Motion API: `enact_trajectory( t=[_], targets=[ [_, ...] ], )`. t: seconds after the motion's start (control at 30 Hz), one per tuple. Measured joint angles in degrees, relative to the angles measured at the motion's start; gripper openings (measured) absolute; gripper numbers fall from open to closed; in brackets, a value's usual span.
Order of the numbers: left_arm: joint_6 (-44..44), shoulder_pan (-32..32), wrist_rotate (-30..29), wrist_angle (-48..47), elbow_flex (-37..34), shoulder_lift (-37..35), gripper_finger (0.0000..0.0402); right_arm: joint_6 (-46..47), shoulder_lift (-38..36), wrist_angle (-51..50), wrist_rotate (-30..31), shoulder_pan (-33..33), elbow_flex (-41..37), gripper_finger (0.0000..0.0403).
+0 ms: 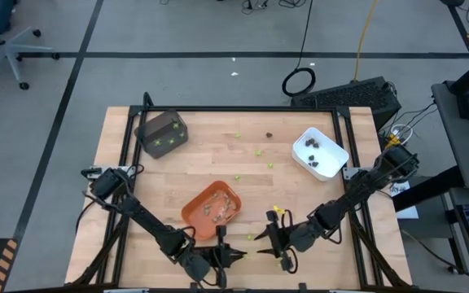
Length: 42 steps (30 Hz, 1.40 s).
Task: Sort Halloween decoration
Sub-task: Put the green spider toy into the black bin
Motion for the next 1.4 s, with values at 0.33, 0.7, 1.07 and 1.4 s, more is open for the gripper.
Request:
enact_trajectory(
  t=[0.33, 0.7, 1.07, 1.4],
  targets=[
    [-8.3, -0.4, -1.9, -7.7, 0.0, -8.3, 0.0001, 2.0, -2.0, -7.0, 4.0, 3.5, 0.0, 0.0177],
    [-20.7, 0.6, -3.9, -12.4, 0.0, -14.5, 0.0001, 4.8, -2.0, -10.5, 5.6, 4.7, 0.0, 0.0174],
    [-11.3, 1.2, -4.0, -13.3, 0.0, -14.9, 0.0001, 5.4, -2.0, -10.5, 5.6, 6.8, 0.0, 0.0173],
    [18.0, 0.8, -3.0, -13.2, 0.0, -14.9, 0.0001, 4.3, -2.0, -11.6, 5.6, 7.6, 0.0, 0.0173]
  ],
)
